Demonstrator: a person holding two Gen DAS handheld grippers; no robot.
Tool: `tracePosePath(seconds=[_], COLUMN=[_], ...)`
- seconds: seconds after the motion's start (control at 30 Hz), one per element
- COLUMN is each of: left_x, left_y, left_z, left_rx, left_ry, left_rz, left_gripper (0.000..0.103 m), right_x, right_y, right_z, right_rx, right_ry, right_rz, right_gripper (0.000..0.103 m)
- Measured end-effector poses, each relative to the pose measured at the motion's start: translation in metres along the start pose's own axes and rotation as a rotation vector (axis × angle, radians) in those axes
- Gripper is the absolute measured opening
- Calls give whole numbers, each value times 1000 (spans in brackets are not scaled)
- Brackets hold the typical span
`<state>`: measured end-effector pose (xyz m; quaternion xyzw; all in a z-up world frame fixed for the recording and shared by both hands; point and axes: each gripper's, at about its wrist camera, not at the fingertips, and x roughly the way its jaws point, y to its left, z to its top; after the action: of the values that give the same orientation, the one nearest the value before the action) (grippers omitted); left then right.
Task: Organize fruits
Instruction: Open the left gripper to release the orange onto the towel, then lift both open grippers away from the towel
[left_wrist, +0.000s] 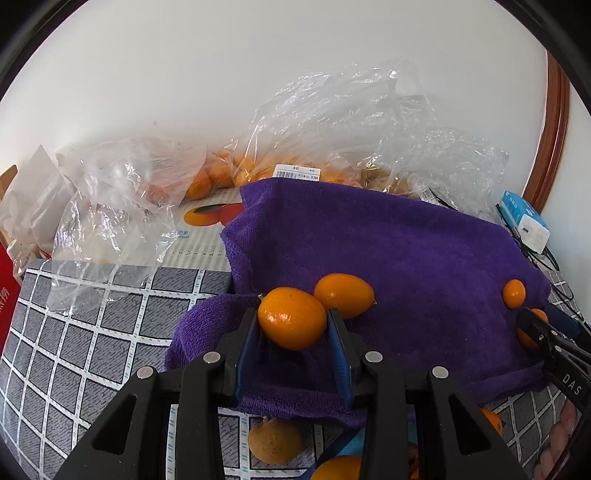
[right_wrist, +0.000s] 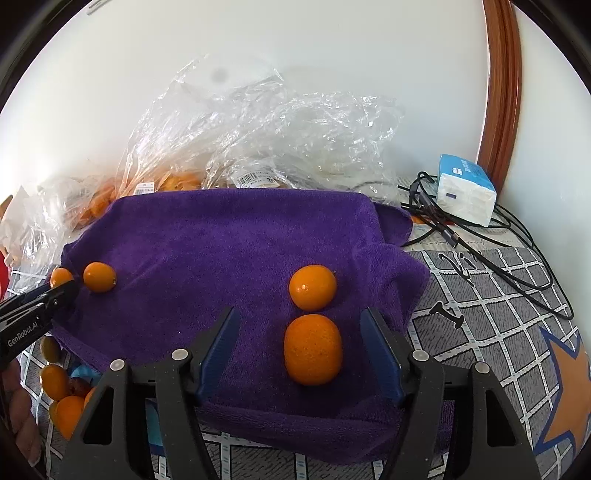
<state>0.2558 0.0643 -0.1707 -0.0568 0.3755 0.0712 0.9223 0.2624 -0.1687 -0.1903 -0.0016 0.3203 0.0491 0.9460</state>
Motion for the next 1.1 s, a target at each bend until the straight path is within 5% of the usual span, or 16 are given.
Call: tracePosePath(seconds=[0.37, 0.5, 1.1], left_x=[4, 0, -38], left_y=[0, 2, 10], left_z=[2, 3, 8], left_rx=[0, -11, -69], left_ry=[-2, -31, -182], left_rz=[-1, -8, 32], left_gripper=[35, 49, 51], right_x=[-1, -1, -27], right_y=[-8, -8, -11], right_z=[-1, -1, 1], right_rx=[70, 70, 97], right_ry=[-14, -19, -127], right_rz=[30, 19, 1], right_gripper=[68, 68, 68])
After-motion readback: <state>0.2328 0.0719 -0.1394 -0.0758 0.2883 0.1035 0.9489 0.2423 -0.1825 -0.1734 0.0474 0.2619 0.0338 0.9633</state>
